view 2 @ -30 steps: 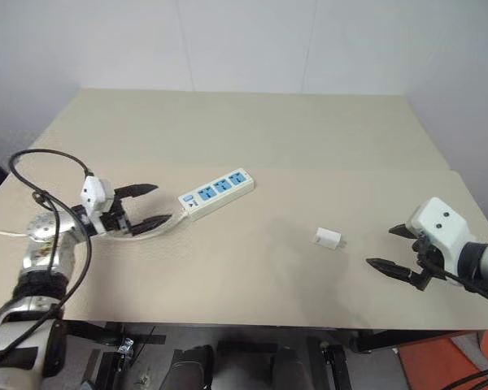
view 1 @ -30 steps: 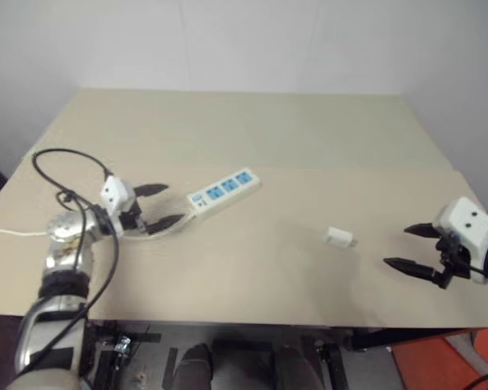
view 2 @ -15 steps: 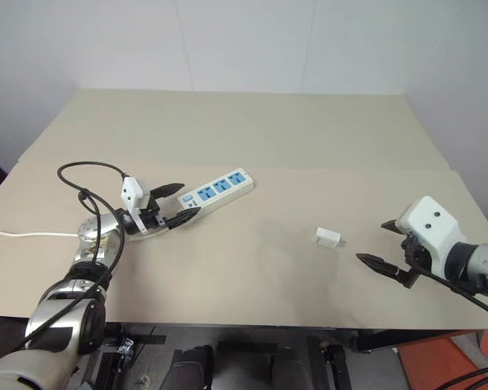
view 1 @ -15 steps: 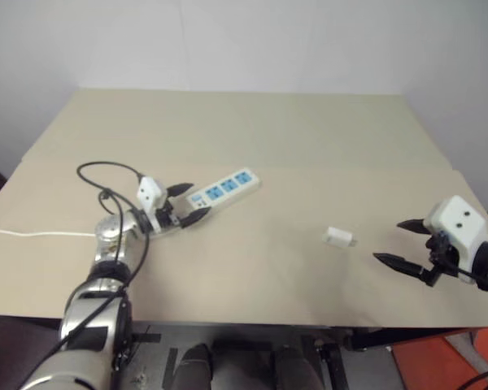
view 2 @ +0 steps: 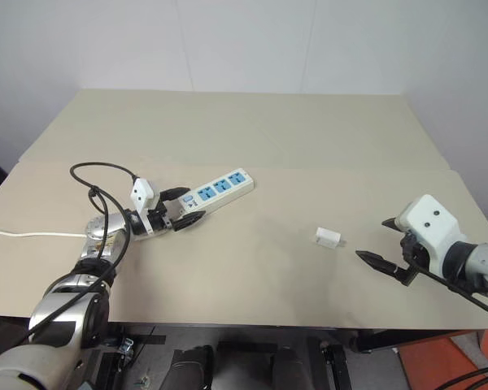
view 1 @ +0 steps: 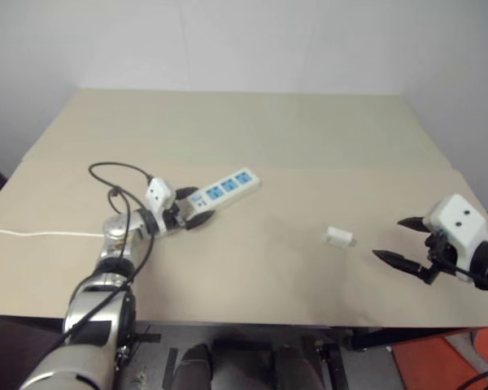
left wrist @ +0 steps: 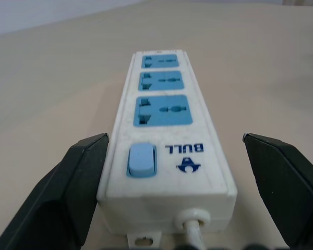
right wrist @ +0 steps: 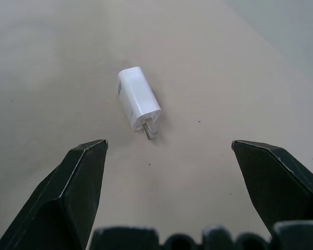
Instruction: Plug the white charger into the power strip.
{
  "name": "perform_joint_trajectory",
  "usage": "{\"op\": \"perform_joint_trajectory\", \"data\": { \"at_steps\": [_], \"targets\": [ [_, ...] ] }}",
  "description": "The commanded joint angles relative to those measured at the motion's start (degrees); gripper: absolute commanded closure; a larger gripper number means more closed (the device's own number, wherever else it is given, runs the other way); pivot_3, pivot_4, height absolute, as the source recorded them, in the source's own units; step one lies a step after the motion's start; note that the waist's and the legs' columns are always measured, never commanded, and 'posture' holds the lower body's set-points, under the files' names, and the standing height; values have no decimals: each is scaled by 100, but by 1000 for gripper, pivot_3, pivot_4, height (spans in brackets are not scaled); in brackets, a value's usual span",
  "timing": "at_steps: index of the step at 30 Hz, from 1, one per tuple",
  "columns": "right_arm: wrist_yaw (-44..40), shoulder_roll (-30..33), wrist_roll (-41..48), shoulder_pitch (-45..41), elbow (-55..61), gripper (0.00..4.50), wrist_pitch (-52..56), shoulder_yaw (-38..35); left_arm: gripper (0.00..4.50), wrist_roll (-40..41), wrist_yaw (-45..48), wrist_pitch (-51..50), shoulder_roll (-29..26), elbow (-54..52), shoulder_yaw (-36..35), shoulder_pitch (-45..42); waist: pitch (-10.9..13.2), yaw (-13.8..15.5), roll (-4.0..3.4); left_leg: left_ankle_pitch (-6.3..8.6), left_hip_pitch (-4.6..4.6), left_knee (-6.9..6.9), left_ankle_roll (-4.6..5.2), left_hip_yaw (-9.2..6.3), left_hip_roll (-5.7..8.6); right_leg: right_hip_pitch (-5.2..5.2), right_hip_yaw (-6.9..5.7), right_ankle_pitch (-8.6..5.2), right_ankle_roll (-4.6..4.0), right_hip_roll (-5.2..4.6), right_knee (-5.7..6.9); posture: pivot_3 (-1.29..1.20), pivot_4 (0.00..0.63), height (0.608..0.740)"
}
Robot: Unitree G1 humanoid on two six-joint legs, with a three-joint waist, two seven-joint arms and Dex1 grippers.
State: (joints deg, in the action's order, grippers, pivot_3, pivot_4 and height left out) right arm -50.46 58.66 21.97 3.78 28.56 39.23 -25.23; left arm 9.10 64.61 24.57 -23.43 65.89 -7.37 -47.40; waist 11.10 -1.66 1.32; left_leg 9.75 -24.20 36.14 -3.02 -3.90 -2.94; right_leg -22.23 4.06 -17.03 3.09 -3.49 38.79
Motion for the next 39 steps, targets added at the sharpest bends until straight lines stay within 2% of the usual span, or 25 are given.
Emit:
{"op": "perform_joint_trajectory", "data": {
  "at_steps": [1,10,13,15,19,26,29,33,39],
  "targets": [
    [50,21,29,-105,60,0,1,-27,13,-11,-41,-23,-44,47,-38,-15,0,1,0,0,0,0,0,0,0,0,0,0,0,0,0,0,150,740],
    [76,11,3,-117,37,0,2,5,13,-139,-230,-65,-2,184,35,-10,-2,-5,1,0,4,0,0,0,0,3,0,0,0,0,3,0,150,740],
    [109,9,13,-126,54,0,24,18,635,-172,-241,-114,18,215,47,-34,-7,-5,1,0,8,0,0,0,0,7,0,0,0,0,4,0,150,740],
    [136,1,23,-126,72,0,45,10,1250,-190,-259,-117,29,221,56,-44,-9,-5,1,0,9,0,0,0,0,8,0,0,0,0,5,0,150,740],
    [173,-17,54,-111,113,0,87,-16,1259,-195,-270,-197,40,238,56,-85,-10,-3,2,0,9,1,0,0,0,8,0,0,0,0,5,0,150,740],
    [229,-42,47,-121,130,0,107,4,1259,-167,235,-234,-27,119,89,-78,-10,-1,2,0,7,1,0,0,1,8,0,0,0,0,4,0,150,740],
    [256,-44,42,-137,123,0,93,14,1259,56,966,-220,-70,-87,23,-5,-10,-2,2,0,6,1,0,0,1,8,0,0,0,0,4,0,150,740],
    [256,-46,25,-191,88,0,36,79,1259,501,2382,-454,-98,-497,-40,172,-10,-15,2,-1,4,-1,0,0,1,5,0,0,-2,0,3,0,150,740],
    [287,234,142,-657,257,0,565,411,1259,86,2764,39,-223,-790,406,367,-10,-10,2,-1,3,6,0,0,1,6,0,1,-2,-1,5,0,150,740]
  ]
}}
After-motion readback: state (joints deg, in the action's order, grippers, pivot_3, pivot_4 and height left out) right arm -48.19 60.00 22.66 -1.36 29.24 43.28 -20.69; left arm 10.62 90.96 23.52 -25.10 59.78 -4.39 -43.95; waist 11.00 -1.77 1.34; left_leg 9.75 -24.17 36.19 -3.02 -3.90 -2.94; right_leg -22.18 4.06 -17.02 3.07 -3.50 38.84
